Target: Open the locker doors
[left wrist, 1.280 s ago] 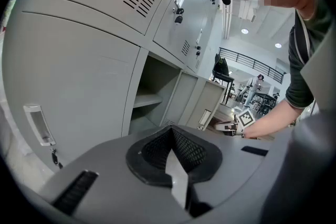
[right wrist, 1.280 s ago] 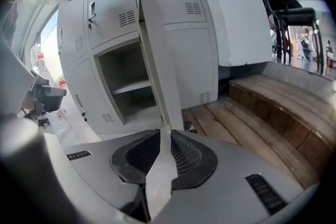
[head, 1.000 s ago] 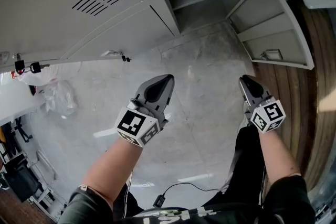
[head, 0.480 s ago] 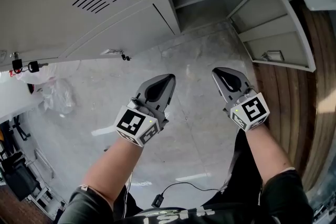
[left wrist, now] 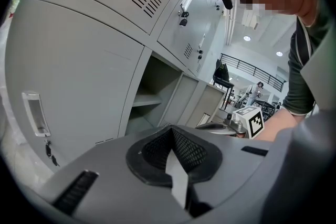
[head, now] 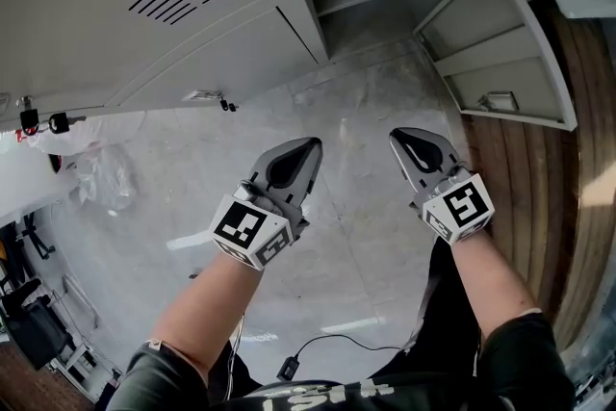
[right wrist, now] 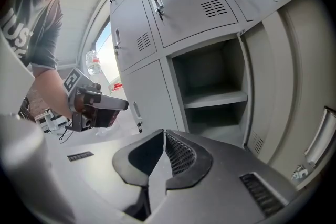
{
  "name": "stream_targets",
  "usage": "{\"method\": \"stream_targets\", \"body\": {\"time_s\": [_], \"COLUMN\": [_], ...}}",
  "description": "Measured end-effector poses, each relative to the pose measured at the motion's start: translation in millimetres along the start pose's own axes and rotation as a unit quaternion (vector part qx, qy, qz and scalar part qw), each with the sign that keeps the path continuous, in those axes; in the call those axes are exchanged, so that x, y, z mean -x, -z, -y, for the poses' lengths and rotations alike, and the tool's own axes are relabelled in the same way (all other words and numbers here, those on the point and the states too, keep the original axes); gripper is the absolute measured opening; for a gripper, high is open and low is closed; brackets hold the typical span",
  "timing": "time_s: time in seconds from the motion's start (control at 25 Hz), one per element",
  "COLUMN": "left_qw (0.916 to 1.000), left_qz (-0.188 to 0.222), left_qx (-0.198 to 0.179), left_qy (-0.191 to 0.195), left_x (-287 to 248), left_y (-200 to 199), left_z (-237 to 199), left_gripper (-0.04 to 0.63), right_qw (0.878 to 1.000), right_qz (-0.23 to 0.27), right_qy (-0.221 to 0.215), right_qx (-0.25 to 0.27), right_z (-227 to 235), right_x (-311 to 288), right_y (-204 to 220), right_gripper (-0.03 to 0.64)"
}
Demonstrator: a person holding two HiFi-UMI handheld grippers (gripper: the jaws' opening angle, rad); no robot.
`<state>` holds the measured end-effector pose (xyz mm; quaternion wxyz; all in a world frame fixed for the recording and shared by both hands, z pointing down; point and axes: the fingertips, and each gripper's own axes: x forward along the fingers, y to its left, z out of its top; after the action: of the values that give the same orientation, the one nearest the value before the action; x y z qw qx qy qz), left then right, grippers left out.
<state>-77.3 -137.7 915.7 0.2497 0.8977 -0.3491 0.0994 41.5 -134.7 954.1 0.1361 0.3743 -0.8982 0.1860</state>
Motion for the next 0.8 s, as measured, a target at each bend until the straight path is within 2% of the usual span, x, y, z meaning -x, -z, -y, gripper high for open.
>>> {"method": "stream_targets", "body": {"time_s": [0.24,0.4,0.56,0.8], "left_qw": [0.9999,0.9995,0.9986,0.996], "left_qz": [0.007,0.019,0.031,0.039], "left_qx": [-0.008,-0.017,-0.02,-0.04], "left_qy": [0.003,0.019,0.039,0.069], "left_x": [-2.1,3.1,23.1,69.4], "left_y": [-13.6,-44.6,-101.0,-209.4], "left_z": [3.6,19.6,52.4,118.0], "left_gripper": [0.005,0.005,0.005,0.005], "right_qw": [1.0,1.0,0.999,0.998], "right_qz": [0.009,0.016,0.027,0.055], "right_qy": [0.003,0.015,0.026,0.03], "right_qx": [0.007,0.012,0.006,-0.02], "right_z": [3.0,-0.4,-21.3,-60.4], "right_x": [5.4,22.2,56.6,124.9], "right_y": [-16.3,-51.8,-116.7,-245.3], "right_gripper": [0.043,0.043,0.043,0.043]}}
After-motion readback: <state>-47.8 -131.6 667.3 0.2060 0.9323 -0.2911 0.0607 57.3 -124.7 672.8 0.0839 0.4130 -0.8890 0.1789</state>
